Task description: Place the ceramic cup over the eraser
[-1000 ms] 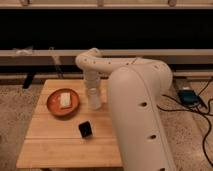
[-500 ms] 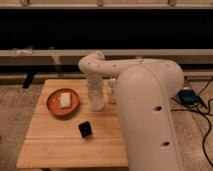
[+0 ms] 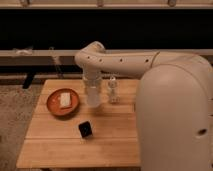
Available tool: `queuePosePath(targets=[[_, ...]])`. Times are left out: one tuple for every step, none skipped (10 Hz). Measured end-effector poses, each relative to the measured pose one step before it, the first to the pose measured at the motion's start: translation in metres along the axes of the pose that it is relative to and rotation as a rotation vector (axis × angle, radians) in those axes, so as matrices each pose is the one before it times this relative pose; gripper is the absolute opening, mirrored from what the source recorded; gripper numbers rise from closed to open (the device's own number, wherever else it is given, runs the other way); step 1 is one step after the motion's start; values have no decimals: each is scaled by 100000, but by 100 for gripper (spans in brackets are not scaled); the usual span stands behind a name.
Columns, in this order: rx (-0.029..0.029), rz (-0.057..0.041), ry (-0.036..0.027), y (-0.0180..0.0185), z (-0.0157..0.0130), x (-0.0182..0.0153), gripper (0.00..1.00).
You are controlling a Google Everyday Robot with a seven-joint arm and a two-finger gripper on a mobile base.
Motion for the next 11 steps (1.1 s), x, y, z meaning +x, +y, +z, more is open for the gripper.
queuePosePath(targets=[[-1371,-2870,-1911,900,-2561,1048,0],[-793,-2283,-1033,766,-1738,1126,0],[-1539,-3048,-727,1256,-1771,1650,0],[-1392,-2484,-610,1100,-1191,1171,0],[-1306,-1597,512,848,-567,1180,0],[-1112,-1230,926,754,-191,1066,0],[-1444,-1511,1685,1022,-77,1605,0],[-769,-1009,1412,618,105,1183,0],[-86,-264,1161,214,204,684,0],[467,199,1437,56,457,694,0],[1304,899,2265,76,973,1170,0]])
